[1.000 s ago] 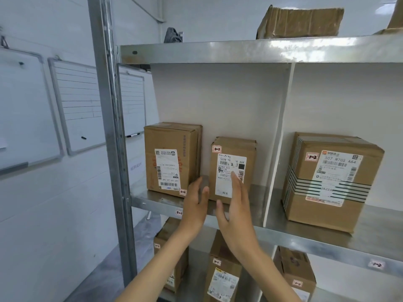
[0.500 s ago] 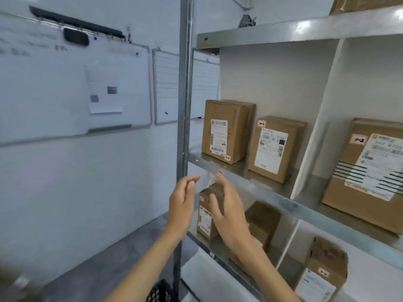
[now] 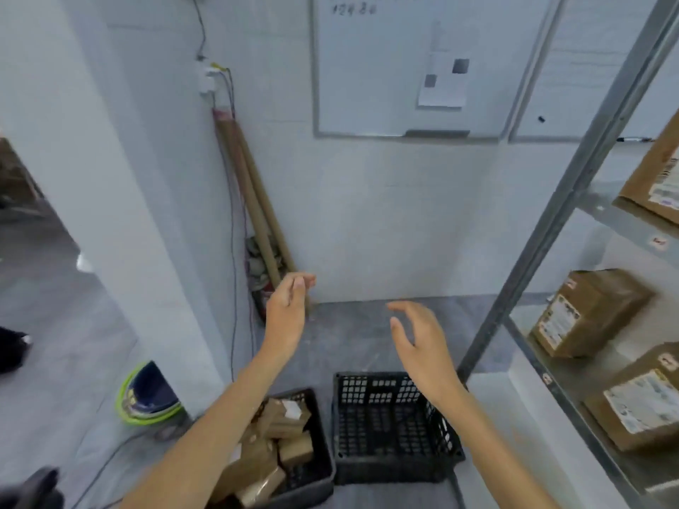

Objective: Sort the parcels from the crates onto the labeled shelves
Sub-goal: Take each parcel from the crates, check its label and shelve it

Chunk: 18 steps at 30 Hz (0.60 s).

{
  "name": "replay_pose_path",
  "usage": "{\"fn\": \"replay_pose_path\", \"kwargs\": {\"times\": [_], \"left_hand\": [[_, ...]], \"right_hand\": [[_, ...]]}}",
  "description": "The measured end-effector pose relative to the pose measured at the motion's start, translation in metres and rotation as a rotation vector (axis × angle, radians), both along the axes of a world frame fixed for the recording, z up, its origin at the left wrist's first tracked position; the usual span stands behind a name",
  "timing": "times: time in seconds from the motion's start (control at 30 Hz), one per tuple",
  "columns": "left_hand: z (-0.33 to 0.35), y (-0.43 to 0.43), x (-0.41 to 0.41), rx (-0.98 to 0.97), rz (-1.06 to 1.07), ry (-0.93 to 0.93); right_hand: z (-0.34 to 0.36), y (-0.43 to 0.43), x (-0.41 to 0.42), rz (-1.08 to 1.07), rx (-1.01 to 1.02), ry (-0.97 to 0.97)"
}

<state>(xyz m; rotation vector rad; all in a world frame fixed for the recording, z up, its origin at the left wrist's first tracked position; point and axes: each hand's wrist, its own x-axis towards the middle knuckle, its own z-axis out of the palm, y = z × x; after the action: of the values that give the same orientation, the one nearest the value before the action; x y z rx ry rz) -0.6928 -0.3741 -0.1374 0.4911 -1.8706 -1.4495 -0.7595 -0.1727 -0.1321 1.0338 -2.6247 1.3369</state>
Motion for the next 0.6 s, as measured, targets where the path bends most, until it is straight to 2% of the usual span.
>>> {"fn": "replay_pose_path", "kwargs": {"times": [0.27, 0.47, 0.6], "left_hand": [[-0.056, -0.099, 0.1, 0.056, 0.222, -0.153], [-0.102, -0.159, 0.15, 0.093, 0.253, -0.258], [-0.138, -0.198, 0.175, 0.193, 0.243, -0.338]], "right_hand": [[-0.052, -0.084, 0.037, 0.209, 0.193, -0.152], [-0.095, -0.149, 0.061, 0.247, 0.335, -0.285], [-0.129, -0.183, 0.076, 0.228, 0.357, -0.418]]}}
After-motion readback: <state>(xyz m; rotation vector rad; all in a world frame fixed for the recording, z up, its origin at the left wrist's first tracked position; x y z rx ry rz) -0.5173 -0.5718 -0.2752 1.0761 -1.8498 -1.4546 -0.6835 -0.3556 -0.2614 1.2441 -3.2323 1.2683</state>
